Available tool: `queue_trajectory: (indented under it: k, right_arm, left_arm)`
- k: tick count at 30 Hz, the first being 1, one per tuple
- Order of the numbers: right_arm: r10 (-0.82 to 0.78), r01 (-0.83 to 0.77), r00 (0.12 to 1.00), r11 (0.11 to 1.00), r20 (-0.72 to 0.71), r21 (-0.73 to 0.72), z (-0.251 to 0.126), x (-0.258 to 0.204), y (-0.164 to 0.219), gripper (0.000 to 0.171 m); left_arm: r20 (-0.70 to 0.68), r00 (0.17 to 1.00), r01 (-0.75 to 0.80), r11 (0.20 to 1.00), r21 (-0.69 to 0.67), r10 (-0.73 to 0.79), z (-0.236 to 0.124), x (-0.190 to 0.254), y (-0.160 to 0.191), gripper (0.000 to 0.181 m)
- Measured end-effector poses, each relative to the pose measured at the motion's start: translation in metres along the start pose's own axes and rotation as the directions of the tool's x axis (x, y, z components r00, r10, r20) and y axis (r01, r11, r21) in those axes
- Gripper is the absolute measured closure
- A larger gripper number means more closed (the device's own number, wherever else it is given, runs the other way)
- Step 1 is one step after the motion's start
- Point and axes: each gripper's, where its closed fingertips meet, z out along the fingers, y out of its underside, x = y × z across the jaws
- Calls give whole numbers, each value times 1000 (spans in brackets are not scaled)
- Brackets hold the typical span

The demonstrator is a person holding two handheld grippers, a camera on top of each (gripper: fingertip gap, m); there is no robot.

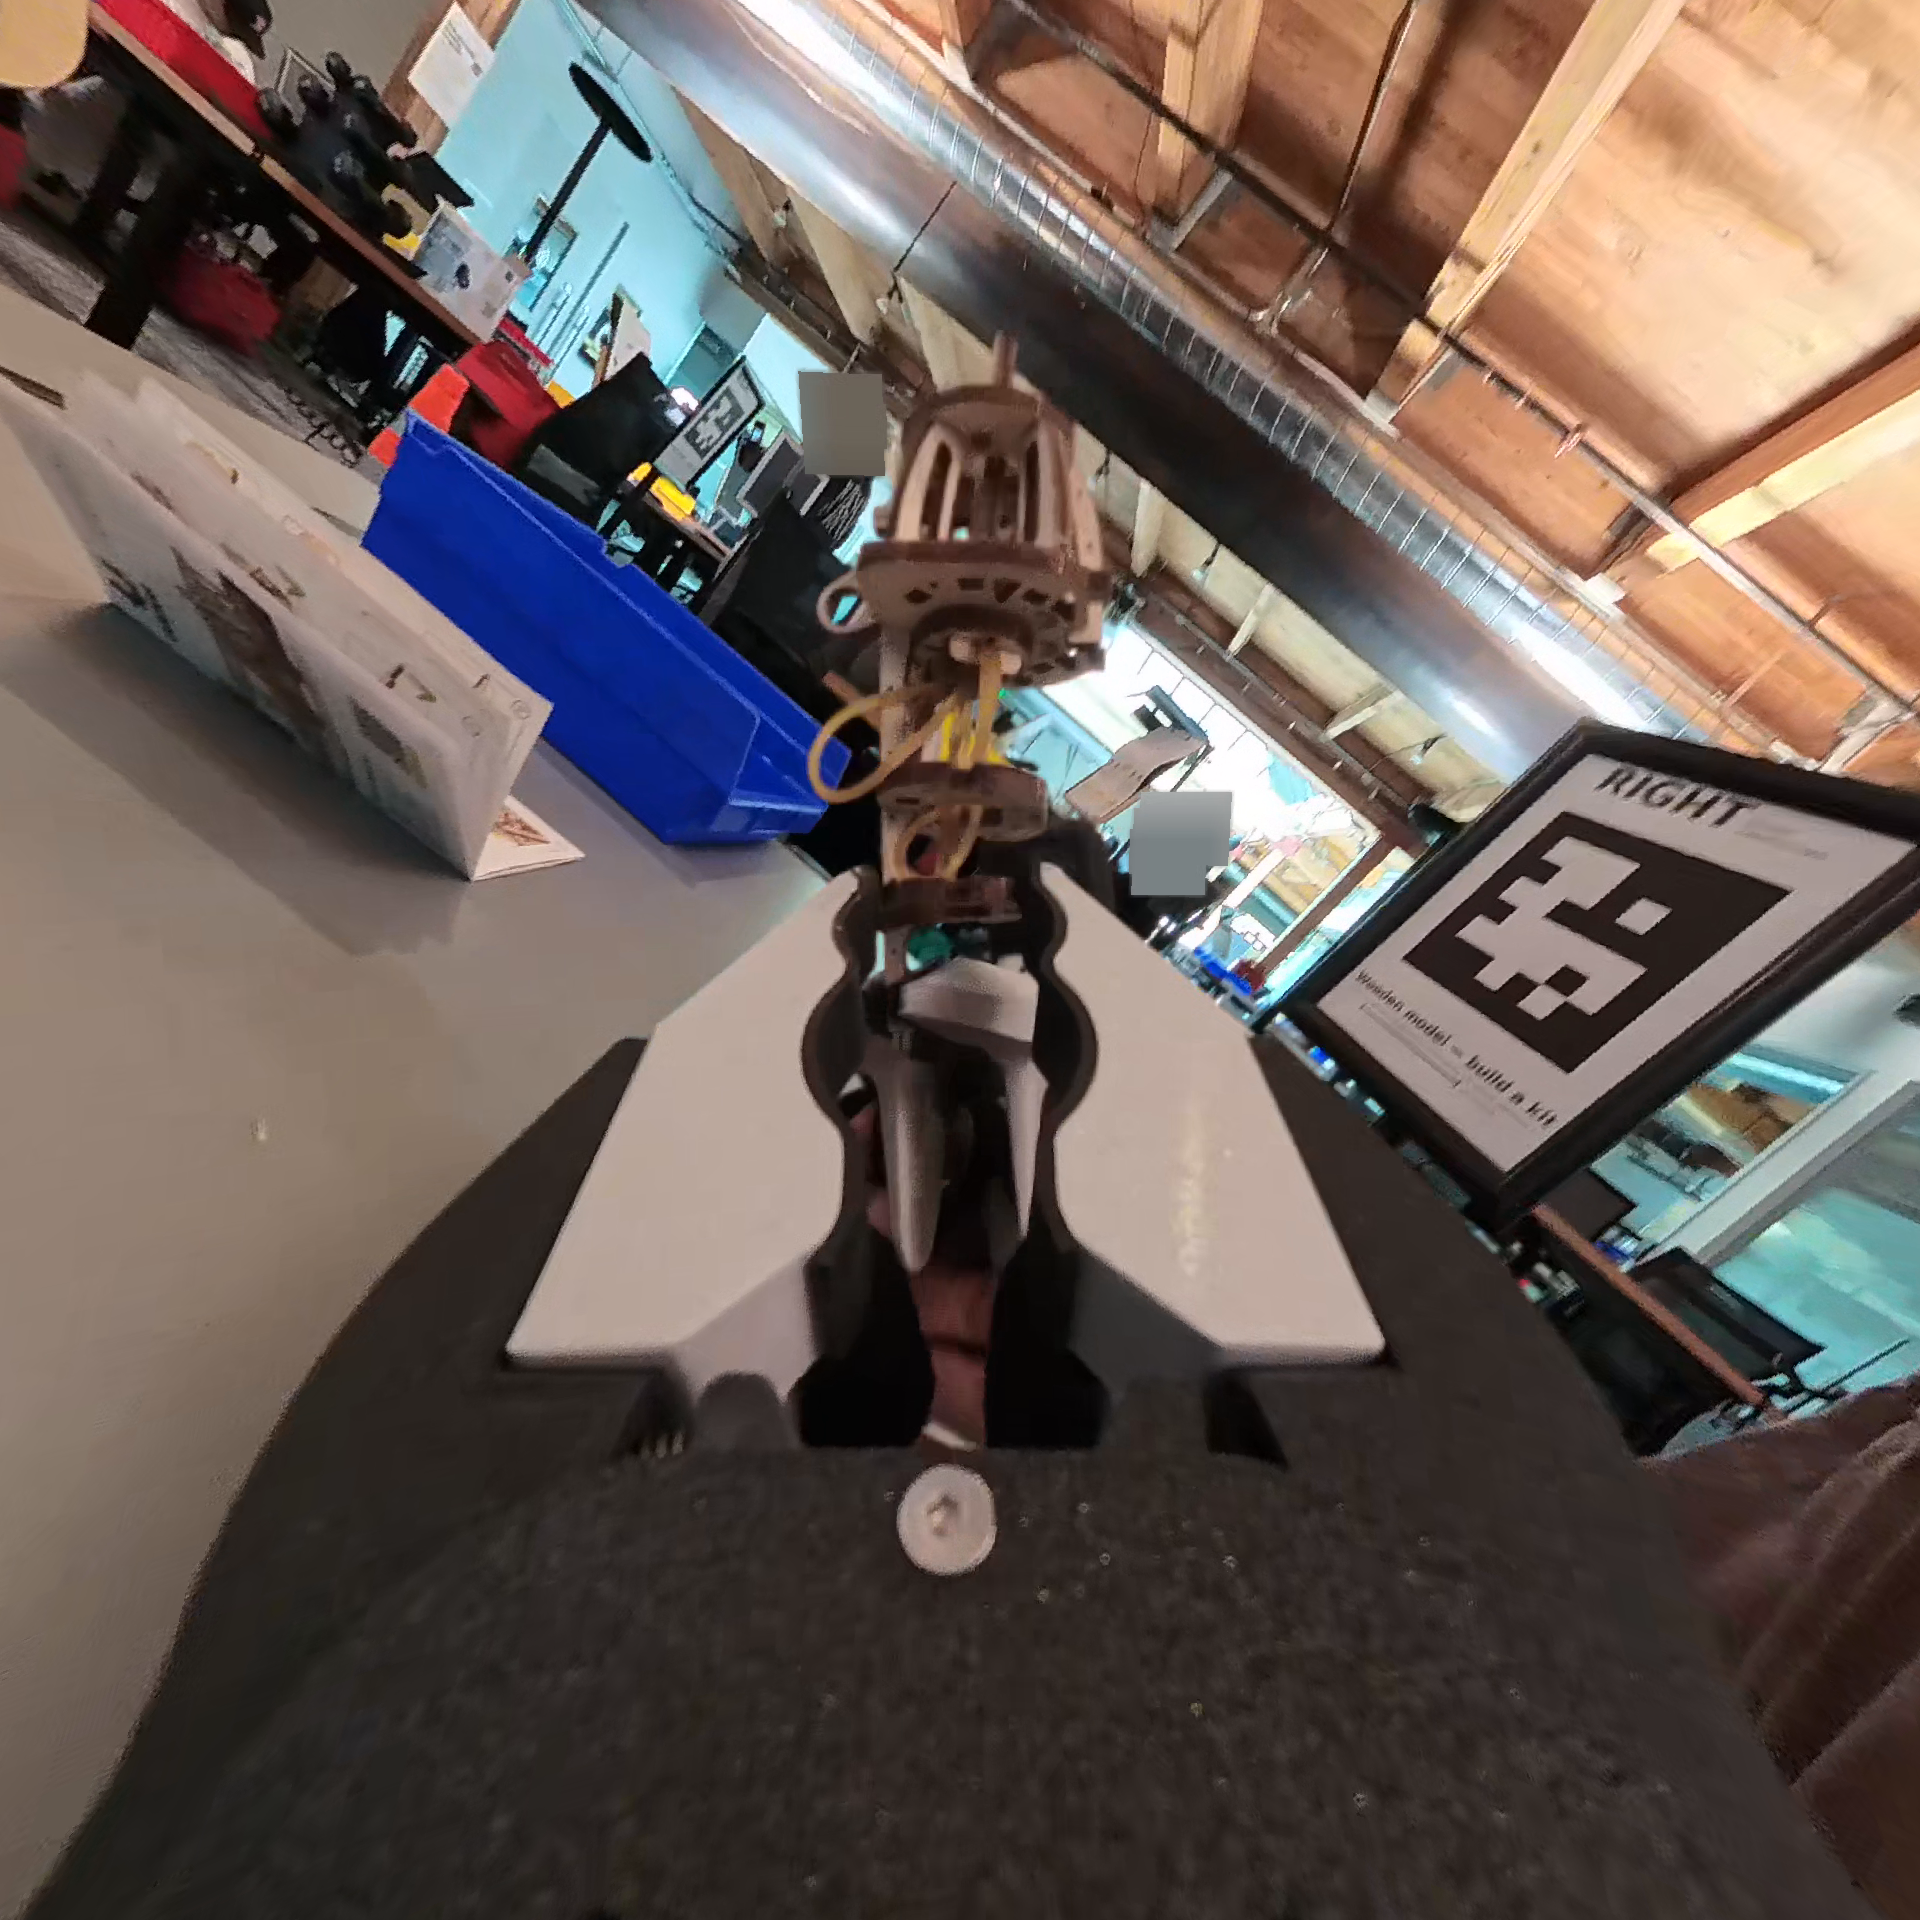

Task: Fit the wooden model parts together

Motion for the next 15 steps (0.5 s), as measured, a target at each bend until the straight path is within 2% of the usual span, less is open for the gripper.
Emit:
queue_trajectory:
  k: [5,8,10,12,13,15]
  right_arm:
    - [64,-85,995,952,-78,-296,-12,31,6,168]
    - [148,-198,979,831,-137,-520,-16,53,16,168]
    - [204,-232,972,715,-121,-659,-16,59,21,168]
    - [236,-251,962,576,-136,-778,-18,68,27,168]
    - [253,-270,954,495,-161,-826,-20,71,31,168]
    - [267,-248,951,345,-159,-905,-22,68,37,168]
  left_arm:
    - [92,983,-148,982,-120,160,-13,-22,0,154]
    - [177,919,-291,909,-299,353,-32,-49,3,154]
    - [183,841,-402,814,-419,509,-46,-66,-5,151]
    - [171,709,-524,674,-520,684,-62,-82,-23,138]
    - [130,643,-580,591,-560,755,-69,-86,-29,131]
    - [-41,562,-643,404,-651,826,-83,-90,-22,123]
